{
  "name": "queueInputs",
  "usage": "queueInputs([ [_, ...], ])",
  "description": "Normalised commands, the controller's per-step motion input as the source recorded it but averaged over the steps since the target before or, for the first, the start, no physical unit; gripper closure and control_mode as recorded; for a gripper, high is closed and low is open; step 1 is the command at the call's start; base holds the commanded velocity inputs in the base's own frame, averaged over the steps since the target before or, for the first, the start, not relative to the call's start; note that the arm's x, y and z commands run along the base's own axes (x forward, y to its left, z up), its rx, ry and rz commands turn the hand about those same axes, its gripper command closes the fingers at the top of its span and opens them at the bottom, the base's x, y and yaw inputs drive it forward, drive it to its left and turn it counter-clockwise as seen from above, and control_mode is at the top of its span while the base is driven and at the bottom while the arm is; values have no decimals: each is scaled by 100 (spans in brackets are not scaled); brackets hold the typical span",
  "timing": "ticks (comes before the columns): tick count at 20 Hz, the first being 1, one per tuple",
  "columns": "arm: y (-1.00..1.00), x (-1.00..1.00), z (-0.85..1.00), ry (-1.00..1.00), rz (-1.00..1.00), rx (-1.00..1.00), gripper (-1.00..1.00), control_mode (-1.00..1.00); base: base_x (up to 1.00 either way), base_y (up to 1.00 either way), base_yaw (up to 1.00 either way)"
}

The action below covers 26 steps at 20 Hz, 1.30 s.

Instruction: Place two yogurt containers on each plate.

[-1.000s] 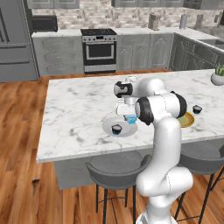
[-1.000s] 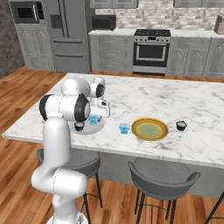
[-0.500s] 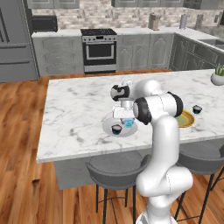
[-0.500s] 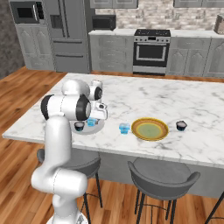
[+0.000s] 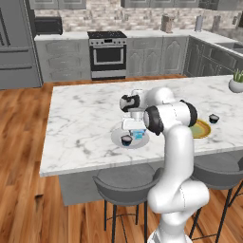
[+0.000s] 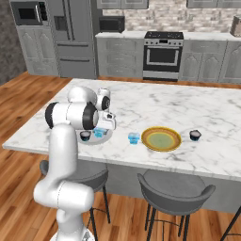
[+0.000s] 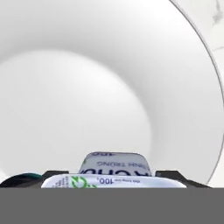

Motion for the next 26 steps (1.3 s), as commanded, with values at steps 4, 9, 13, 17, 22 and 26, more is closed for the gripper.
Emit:
queueInputs([
  [4, 0, 1, 13, -16, 0, 0, -100, -100, 0, 0, 0],
  [9, 0, -2, 42, -17, 0, 0, -100, -100, 0, 0, 0],
  [13, 0, -5, 52, -5, 0, 0, -100, -100, 0, 0, 0],
  [17, 0, 0, 32, 0, 0, 0, -100, -100, 0, 0, 0],
  [22, -1, -9, 56, 0, 0, 0, -100, -100, 0, 0, 0],
  [26, -9, -22, 59, 0, 0, 1, -100, -100, 0, 0, 0],
])
